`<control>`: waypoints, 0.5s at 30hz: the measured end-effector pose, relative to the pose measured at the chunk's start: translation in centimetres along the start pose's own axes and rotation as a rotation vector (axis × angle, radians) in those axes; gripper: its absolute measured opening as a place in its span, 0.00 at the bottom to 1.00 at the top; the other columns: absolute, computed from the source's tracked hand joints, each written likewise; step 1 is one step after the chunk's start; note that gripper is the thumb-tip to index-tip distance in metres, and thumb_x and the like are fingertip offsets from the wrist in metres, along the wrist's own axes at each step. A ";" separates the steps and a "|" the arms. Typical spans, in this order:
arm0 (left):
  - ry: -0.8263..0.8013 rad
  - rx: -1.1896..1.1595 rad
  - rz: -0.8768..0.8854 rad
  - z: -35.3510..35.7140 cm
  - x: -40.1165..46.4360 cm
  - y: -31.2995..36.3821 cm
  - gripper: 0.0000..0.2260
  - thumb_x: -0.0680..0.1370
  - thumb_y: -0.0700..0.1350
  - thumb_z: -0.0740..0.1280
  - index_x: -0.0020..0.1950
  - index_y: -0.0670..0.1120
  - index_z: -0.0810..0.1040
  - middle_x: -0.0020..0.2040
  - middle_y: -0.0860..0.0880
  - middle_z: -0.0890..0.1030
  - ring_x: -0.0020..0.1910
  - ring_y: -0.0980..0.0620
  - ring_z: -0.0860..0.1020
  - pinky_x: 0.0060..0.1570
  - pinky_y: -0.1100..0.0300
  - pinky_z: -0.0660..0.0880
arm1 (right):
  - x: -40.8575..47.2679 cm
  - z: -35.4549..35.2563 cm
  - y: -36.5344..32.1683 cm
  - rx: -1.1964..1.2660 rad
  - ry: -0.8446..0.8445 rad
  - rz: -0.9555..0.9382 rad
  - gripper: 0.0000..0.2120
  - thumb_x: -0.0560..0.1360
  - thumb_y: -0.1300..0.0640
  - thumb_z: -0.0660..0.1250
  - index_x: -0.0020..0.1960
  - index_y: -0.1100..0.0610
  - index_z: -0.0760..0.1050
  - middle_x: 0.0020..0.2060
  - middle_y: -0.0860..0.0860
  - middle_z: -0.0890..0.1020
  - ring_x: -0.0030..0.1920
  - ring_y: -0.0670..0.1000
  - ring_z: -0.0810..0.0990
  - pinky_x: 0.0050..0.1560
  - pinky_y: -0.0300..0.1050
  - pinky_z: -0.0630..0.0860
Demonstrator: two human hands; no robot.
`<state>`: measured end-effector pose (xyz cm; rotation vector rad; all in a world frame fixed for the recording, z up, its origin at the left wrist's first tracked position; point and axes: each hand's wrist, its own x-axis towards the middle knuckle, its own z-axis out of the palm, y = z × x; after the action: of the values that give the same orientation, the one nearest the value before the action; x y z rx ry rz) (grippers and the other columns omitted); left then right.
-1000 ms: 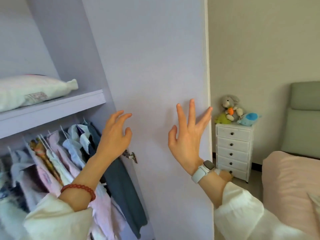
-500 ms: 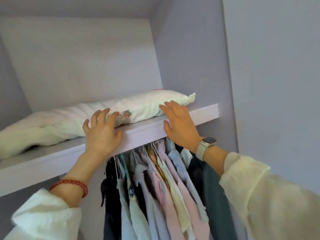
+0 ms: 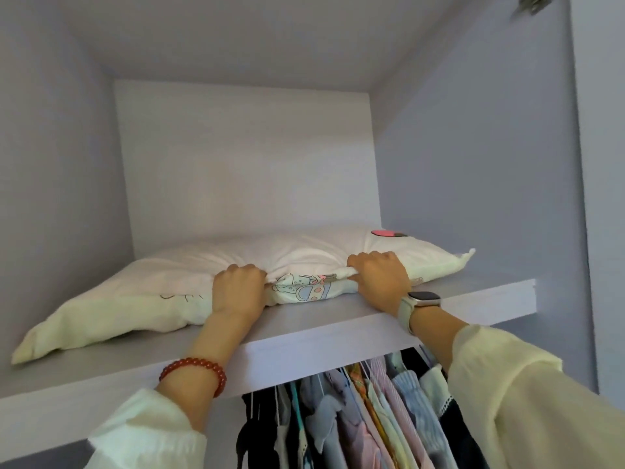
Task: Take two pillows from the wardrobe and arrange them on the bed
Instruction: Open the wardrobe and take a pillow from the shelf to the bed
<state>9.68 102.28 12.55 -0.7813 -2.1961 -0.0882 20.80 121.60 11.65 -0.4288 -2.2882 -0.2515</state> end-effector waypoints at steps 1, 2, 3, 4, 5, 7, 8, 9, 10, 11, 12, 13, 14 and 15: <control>0.022 -0.014 -0.002 -0.3 -0.6 -0.1 0.11 0.75 0.38 0.59 0.52 0.46 0.78 0.51 0.45 0.80 0.51 0.43 0.75 0.44 0.55 0.70 | -0.6 -0.3 -0.1 0.029 0.035 -0.007 0.07 0.75 0.58 0.59 0.51 0.57 0.72 0.49 0.56 0.80 0.51 0.58 0.75 0.49 0.48 0.64; 0.054 -0.042 -0.009 -0.7 -1.3 -0.2 0.10 0.75 0.40 0.60 0.52 0.46 0.78 0.50 0.45 0.80 0.51 0.42 0.75 0.43 0.55 0.69 | -1.4 -0.7 -0.2 0.062 0.073 -0.012 0.06 0.74 0.60 0.59 0.50 0.58 0.72 0.48 0.56 0.80 0.50 0.58 0.74 0.46 0.47 0.64; 0.091 -0.080 -0.019 -1.2 -2.1 -0.2 0.08 0.75 0.41 0.60 0.50 0.46 0.78 0.49 0.44 0.80 0.49 0.42 0.76 0.42 0.55 0.68 | -2.2 -1.2 -0.1 0.092 0.116 -0.021 0.06 0.74 0.61 0.59 0.49 0.59 0.72 0.46 0.57 0.80 0.49 0.58 0.74 0.45 0.47 0.63; 0.143 -0.124 -0.020 -1.9 -3.0 0.0 0.07 0.75 0.41 0.62 0.49 0.45 0.79 0.47 0.44 0.81 0.47 0.41 0.76 0.41 0.55 0.68 | -3.1 -1.8 0.0 0.113 0.159 -0.033 0.06 0.73 0.62 0.59 0.48 0.59 0.73 0.45 0.57 0.80 0.48 0.59 0.74 0.44 0.47 0.62; 0.192 -0.168 -0.014 -2.7 -4.1 0.2 0.04 0.73 0.40 0.65 0.46 0.44 0.79 0.43 0.42 0.81 0.44 0.40 0.76 0.40 0.55 0.67 | -4.2 -2.6 0.1 0.125 0.192 -0.042 0.06 0.73 0.63 0.59 0.48 0.60 0.73 0.44 0.57 0.80 0.47 0.59 0.74 0.45 0.47 0.62; 0.287 -0.260 -0.011 -4.2 -6.6 1.0 0.05 0.66 0.36 0.72 0.40 0.41 0.80 0.35 0.41 0.80 0.36 0.40 0.76 0.38 0.53 0.70 | -6.6 -4.6 0.2 0.129 0.246 -0.055 0.07 0.73 0.65 0.59 0.47 0.61 0.74 0.42 0.58 0.80 0.46 0.59 0.74 0.45 0.48 0.62; 0.352 -0.298 -0.021 -5.0 -7.9 1.6 0.07 0.63 0.35 0.74 0.39 0.40 0.81 0.33 0.41 0.80 0.33 0.40 0.76 0.38 0.52 0.71 | -7.9 -5.8 0.1 0.126 0.272 -0.056 0.07 0.72 0.67 0.59 0.46 0.61 0.75 0.40 0.58 0.80 0.44 0.60 0.74 0.45 0.50 0.64; 0.415 -0.334 -0.035 -5.9 -9.3 2.3 0.09 0.62 0.33 0.74 0.40 0.40 0.81 0.32 0.41 0.80 0.33 0.40 0.76 0.38 0.51 0.71 | -9.3 -7.0 0.1 0.116 0.296 -0.054 0.08 0.70 0.69 0.61 0.45 0.62 0.75 0.38 0.59 0.80 0.42 0.60 0.75 0.44 0.51 0.65; 0.465 -0.357 -0.038 -6.8 -10.6 3.0 0.11 0.61 0.32 0.72 0.42 0.41 0.81 0.32 0.42 0.80 0.33 0.40 0.76 0.39 0.51 0.71 | -10.8 -8.2 0.2 0.105 0.322 -0.055 0.08 0.68 0.71 0.62 0.44 0.62 0.75 0.36 0.59 0.80 0.39 0.61 0.76 0.42 0.52 0.66; 0.498 -0.369 -0.036 -7.7 -12.1 3.7 0.13 0.61 0.30 0.71 0.43 0.41 0.81 0.33 0.42 0.80 0.35 0.40 0.76 0.40 0.50 0.70 | -12.5 -9.3 0.2 0.095 0.344 -0.061 0.09 0.66 0.72 0.62 0.43 0.63 0.75 0.34 0.59 0.79 0.37 0.61 0.76 0.40 0.52 0.66; 0.525 -0.374 -0.025 -8.5 -13.6 4.4 0.15 0.61 0.30 0.70 0.45 0.41 0.81 0.34 0.42 0.80 0.36 0.41 0.77 0.41 0.50 0.68 | -14.4 -10.3 0.4 0.084 0.364 -0.066 0.10 0.64 0.72 0.62 0.42 0.62 0.75 0.33 0.58 0.79 0.35 0.60 0.76 0.40 0.50 0.64; 0.545 -0.372 -0.012 -9.3 -15.2 5.1 0.16 0.61 0.30 0.69 0.46 0.41 0.80 0.35 0.43 0.80 0.38 0.41 0.77 0.43 0.51 0.66 | -16.4 -11.1 0.6 0.070 0.387 -0.072 0.11 0.63 0.72 0.62 0.42 0.62 0.75 0.33 0.57 0.79 0.35 0.59 0.75 0.40 0.48 0.63; 0.561 -0.361 0.008 -10.0 -17.0 5.8 0.17 0.61 0.30 0.67 0.47 0.41 0.79 0.36 0.43 0.80 0.39 0.41 0.77 0.43 0.51 0.63 | -18.6 -11.9 0.9 0.061 0.412 -0.077 0.11 0.63 0.71 0.60 0.42 0.62 0.76 0.32 0.57 0.79 0.36 0.56 0.72 0.38 0.46 0.61; 0.569 -0.354 0.027 -10.6 -18.8 6.6 0.18 0.60 0.30 0.65 0.48 0.41 0.79 0.36 0.44 0.79 0.40 0.42 0.76 0.43 0.53 0.60 | -20.9 -12.5 1.3 0.061 0.435 -0.084 0.12 0.63 0.69 0.57 0.43 0.61 0.76 0.32 0.56 0.79 0.37 0.52 0.69 0.37 0.45 0.59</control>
<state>29.78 94.88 5.41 -0.8508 -1.6432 -0.6216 42.98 114.16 4.88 -0.2199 -1.8826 -0.2852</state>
